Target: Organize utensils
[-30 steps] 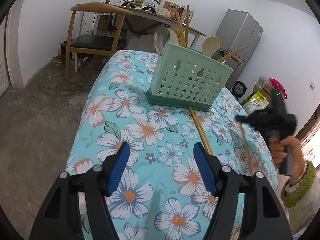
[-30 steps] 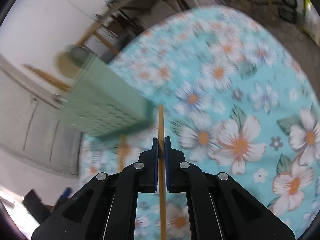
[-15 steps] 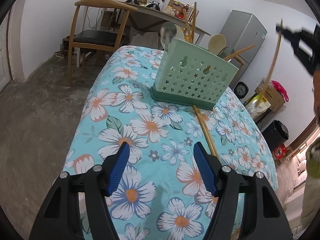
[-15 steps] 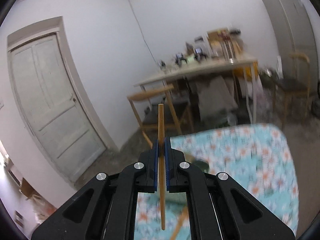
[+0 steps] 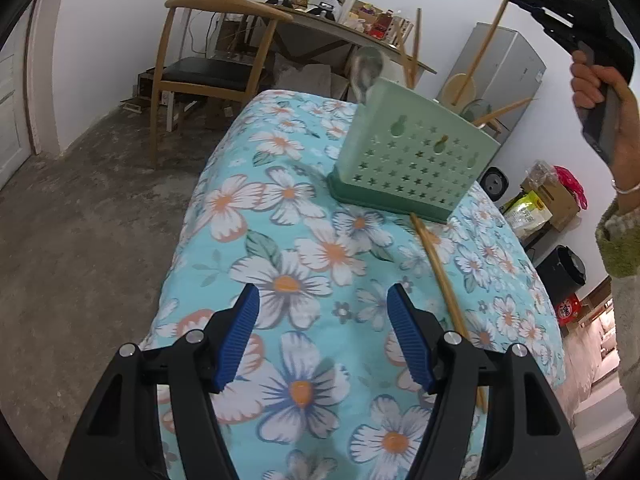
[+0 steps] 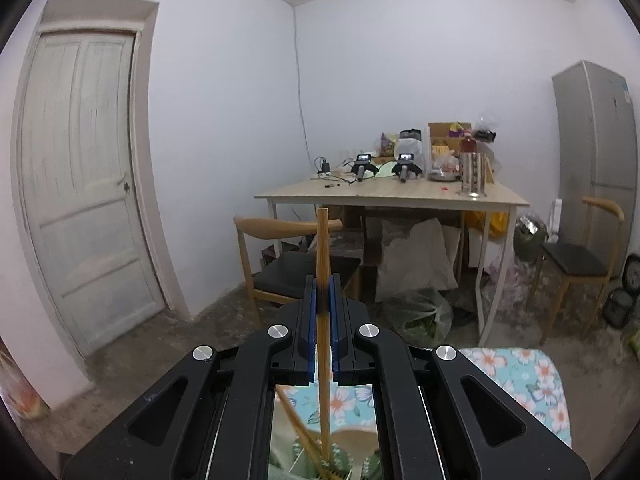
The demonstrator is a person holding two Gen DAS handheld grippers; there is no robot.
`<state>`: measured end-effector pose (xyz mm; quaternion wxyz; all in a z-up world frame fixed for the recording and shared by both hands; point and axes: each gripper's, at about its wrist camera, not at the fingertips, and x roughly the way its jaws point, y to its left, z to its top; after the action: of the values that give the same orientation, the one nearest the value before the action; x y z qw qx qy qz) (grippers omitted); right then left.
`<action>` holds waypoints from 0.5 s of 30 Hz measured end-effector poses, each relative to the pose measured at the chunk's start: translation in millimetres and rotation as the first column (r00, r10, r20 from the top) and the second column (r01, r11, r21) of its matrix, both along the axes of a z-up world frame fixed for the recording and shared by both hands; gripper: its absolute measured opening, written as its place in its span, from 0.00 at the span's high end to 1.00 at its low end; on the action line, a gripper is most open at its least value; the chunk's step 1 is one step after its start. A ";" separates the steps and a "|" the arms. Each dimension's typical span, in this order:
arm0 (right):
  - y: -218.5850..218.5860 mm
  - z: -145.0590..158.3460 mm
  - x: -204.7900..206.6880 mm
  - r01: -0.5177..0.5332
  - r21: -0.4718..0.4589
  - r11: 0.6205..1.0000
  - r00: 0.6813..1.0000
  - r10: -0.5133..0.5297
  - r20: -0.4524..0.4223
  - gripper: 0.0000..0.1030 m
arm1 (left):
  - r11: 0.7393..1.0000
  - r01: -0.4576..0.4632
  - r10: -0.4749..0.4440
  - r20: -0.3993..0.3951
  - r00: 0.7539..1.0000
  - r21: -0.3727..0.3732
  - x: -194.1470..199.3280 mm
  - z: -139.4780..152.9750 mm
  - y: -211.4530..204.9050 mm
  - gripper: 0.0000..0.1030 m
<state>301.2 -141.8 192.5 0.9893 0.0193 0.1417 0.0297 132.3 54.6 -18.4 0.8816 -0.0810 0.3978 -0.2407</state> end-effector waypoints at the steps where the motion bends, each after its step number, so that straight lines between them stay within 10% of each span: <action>1: 2.8 -1.8 2.9 0.001 -0.018 1.000 1.000 -0.001 0.004 0.96 | 1.000 -0.006 0.006 -0.003 1.000 0.001 1.5 -1.0 2.2 0.38; 15: 26.7 -46.1 -1.7 0.005 -0.185 0.983 1.000 -0.004 0.006 0.96 | 0.999 -0.034 0.034 -0.027 0.999 0.014 11.5 -9.6 10.8 0.38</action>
<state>299.5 -115.1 146.5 0.9873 -0.0724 0.1410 0.0143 143.8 65.4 -28.0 0.8807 -0.0851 0.4097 -0.2218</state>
